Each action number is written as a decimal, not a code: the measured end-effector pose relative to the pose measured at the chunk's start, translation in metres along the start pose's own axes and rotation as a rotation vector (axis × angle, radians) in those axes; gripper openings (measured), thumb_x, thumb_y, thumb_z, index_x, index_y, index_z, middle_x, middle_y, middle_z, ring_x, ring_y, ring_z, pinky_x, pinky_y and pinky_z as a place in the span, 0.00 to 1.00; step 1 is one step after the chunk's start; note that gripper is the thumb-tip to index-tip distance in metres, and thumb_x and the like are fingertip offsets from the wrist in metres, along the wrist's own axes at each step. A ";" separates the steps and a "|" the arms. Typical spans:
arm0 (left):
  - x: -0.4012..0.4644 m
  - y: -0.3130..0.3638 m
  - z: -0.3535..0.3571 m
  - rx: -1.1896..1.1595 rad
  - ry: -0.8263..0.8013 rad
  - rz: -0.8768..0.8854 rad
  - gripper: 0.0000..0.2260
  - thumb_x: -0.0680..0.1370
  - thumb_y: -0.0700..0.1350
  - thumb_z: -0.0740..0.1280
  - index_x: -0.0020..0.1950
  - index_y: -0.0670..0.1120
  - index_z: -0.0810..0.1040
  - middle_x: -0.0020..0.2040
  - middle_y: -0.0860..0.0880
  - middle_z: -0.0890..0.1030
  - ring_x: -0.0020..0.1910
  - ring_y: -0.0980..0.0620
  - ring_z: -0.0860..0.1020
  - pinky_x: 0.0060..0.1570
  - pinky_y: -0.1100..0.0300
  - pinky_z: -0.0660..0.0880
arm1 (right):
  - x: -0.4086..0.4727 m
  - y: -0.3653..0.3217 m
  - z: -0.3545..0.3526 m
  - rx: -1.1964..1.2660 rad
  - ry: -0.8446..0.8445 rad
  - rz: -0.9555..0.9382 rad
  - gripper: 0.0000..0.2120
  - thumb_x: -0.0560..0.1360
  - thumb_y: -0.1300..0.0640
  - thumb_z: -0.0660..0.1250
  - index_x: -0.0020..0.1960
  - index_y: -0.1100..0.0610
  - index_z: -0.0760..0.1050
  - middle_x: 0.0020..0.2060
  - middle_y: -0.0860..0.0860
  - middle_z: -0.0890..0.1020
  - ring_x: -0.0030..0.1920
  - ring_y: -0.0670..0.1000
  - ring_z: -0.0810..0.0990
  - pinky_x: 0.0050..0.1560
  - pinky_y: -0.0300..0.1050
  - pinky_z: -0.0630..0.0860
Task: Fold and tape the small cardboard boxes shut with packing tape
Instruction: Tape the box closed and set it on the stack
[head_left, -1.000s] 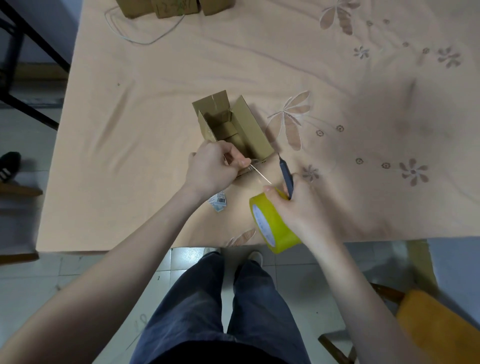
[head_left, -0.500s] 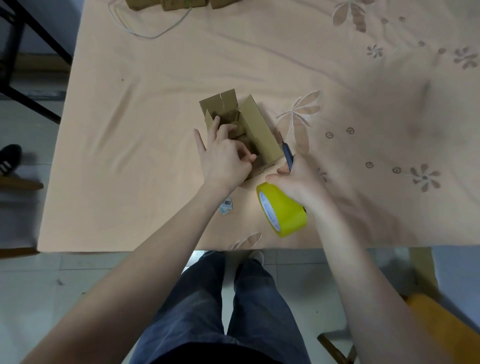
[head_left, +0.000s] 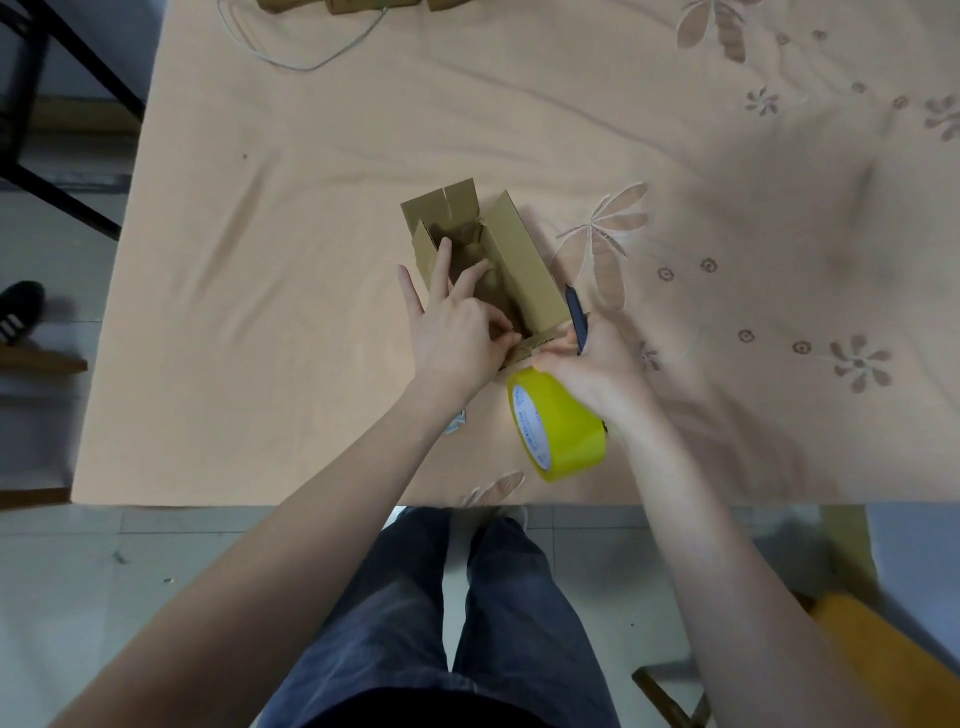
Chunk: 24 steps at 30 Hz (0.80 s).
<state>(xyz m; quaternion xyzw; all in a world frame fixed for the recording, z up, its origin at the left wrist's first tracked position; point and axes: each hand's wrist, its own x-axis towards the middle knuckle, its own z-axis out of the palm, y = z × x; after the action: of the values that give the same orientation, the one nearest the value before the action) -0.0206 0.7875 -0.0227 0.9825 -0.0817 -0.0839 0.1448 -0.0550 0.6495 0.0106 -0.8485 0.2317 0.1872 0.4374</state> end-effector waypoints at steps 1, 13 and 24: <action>0.001 -0.001 0.000 0.021 -0.015 0.013 0.09 0.72 0.57 0.69 0.50 0.59 0.83 0.74 0.53 0.63 0.77 0.47 0.44 0.68 0.37 0.33 | -0.001 0.000 0.001 0.005 -0.002 -0.002 0.17 0.70 0.58 0.71 0.36 0.52 0.62 0.34 0.48 0.72 0.36 0.48 0.73 0.33 0.37 0.66; -0.021 -0.017 -0.036 -0.235 -0.197 0.429 0.28 0.64 0.41 0.58 0.65 0.49 0.75 0.56 0.51 0.81 0.54 0.49 0.77 0.61 0.58 0.65 | 0.003 0.002 0.008 0.088 0.020 -0.020 0.15 0.69 0.56 0.72 0.51 0.62 0.73 0.47 0.57 0.81 0.50 0.56 0.79 0.54 0.51 0.75; -0.017 -0.014 -0.005 0.112 -0.073 0.476 0.18 0.80 0.46 0.58 0.70 0.53 0.71 0.56 0.50 0.77 0.53 0.48 0.73 0.60 0.54 0.57 | 0.000 0.009 0.008 0.025 0.039 -0.104 0.17 0.72 0.49 0.72 0.49 0.58 0.70 0.47 0.53 0.80 0.48 0.53 0.78 0.47 0.45 0.70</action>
<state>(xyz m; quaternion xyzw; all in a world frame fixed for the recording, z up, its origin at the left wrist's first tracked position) -0.0338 0.8051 -0.0194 0.9384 -0.3205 -0.0783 0.1027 -0.0604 0.6516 0.0001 -0.8573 0.1981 0.1447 0.4527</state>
